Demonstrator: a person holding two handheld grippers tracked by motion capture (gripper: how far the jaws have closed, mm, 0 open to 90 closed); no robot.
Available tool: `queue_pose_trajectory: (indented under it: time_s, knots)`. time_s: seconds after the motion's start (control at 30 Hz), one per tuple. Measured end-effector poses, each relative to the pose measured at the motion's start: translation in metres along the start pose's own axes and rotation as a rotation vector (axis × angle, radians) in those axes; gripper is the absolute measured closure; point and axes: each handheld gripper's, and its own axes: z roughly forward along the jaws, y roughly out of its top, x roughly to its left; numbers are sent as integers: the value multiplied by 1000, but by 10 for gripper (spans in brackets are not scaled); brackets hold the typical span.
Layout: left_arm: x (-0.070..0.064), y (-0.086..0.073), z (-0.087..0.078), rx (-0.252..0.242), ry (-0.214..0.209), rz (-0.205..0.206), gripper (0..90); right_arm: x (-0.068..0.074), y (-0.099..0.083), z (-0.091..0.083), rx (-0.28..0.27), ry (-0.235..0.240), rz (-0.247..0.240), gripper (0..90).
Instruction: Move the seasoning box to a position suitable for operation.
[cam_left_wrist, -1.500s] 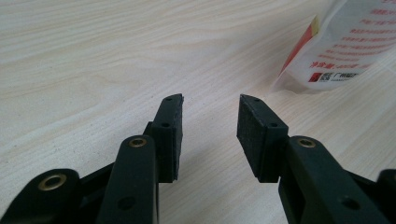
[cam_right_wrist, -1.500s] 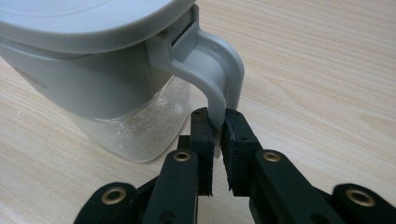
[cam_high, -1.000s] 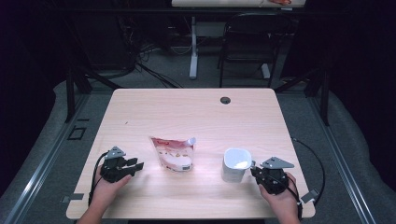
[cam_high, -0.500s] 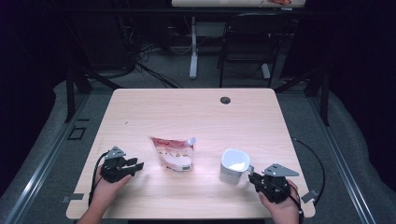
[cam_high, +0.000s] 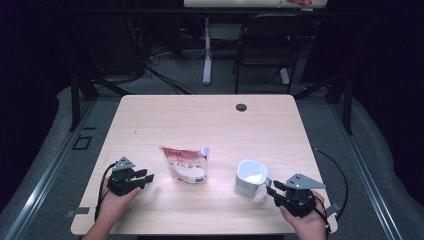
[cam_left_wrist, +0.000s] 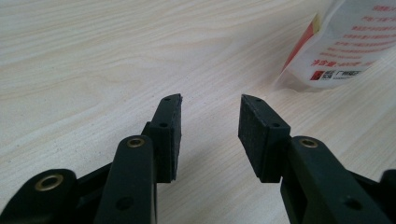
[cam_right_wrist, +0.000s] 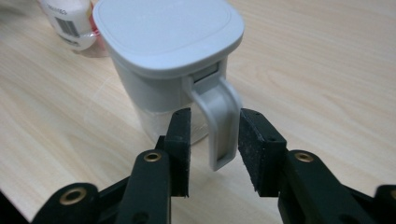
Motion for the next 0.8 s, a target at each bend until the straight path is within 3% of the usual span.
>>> queue_pose_trajectory:
  time_s: [0.13,0.2,0.27,0.33,0.4,0.47,0.63,0.8]
  knots:
    - [1,0,0,-1,2,-4,596,2,9,-3,-6,-31,-28,644]
    - [2,0,0,-1,-3,-7,597,1,14,-5,-9,-40,-31,723]
    - [2,0,0,-2,-1,-9,597,-1,19,-7,-17,-60,-4,762]
    - [2,-1,1,-2,15,-9,599,-6,23,-7,-9,-47,46,785]
    - [3,-1,0,-2,0,-20,604,-12,28,-7,-11,-40,88,860]
    - [3,-1,-1,3,-3,-31,606,-15,37,-6,-12,-31,84,900]
    - [4,-1,-1,2,-3,-38,606,-12,55,-1,-5,-26,44,900]
    - [5,-1,0,-6,2,-35,604,-6,60,1,22,-1,43,900]
